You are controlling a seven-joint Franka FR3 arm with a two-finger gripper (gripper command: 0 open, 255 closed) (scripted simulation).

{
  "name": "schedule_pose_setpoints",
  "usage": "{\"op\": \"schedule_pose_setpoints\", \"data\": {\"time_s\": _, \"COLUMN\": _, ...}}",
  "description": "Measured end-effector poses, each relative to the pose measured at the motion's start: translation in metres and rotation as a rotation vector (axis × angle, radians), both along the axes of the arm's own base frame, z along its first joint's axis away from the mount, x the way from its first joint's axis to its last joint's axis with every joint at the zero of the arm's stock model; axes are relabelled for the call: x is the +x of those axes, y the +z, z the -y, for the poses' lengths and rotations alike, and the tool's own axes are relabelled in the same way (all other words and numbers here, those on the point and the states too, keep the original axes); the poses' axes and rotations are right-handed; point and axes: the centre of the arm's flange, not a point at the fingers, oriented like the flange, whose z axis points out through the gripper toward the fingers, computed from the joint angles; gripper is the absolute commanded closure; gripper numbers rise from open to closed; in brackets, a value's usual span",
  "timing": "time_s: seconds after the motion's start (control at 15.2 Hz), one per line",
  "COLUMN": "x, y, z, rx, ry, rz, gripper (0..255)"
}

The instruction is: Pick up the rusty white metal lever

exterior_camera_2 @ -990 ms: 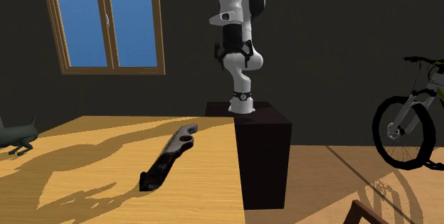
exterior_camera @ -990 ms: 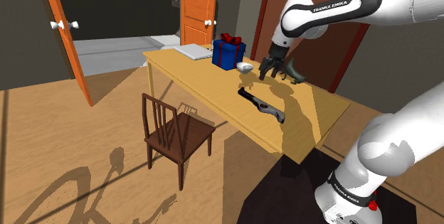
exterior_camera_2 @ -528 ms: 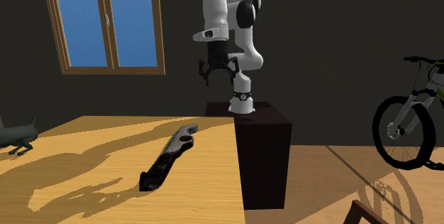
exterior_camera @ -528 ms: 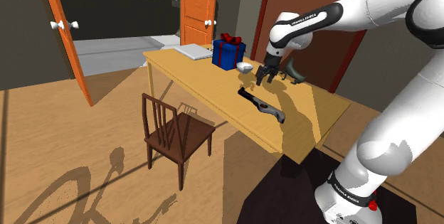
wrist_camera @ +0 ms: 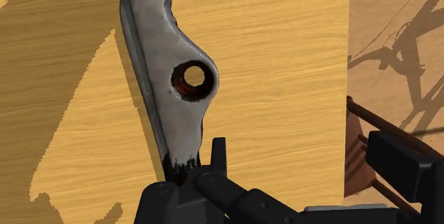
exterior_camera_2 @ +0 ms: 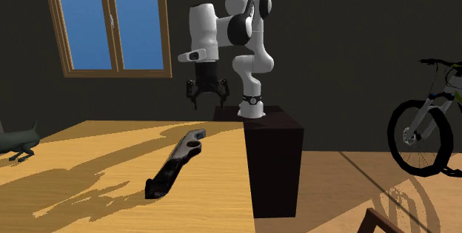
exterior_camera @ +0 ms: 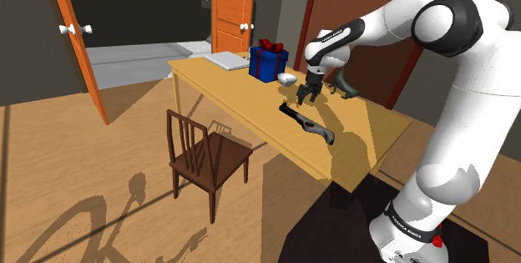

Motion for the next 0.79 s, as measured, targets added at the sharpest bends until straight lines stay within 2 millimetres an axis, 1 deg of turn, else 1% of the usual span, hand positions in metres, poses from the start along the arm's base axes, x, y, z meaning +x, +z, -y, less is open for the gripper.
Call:
{"op": "schedule_pose_setpoints", "data": {"time_s": 0.13, "x": 0.013, "y": -0.021, "z": 0.014, "rx": -0.001, "ry": -0.005, "rz": -0.007, "gripper": 0}}
{"op": "schedule_pose_setpoints", "data": {"time_s": 0.26, "x": 0.021, "y": -0.039, "z": 0.027, "rx": -0.003, "ry": -0.009, "rz": -0.015, "gripper": 0}}
{"op": "schedule_pose_setpoints", "data": {"time_s": 0.33, "x": 0.031, "y": -0.047, "z": 0.037, "rx": -0.003, "ry": -0.012, "rz": -0.019, "gripper": 0}}
{"op": "schedule_pose_setpoints", "data": {"time_s": 0.4, "x": 0.037, "y": -0.056, "z": 0.045, "rx": -0.004, "ry": -0.014, "rz": -0.023, "gripper": 0}}
{"op": "schedule_pose_setpoints", "data": {"time_s": 0.79, "x": 0.070, "y": -0.111, "z": 0.099, "rx": -0.009, "ry": -0.027, "rz": -0.046, "gripper": 0}}
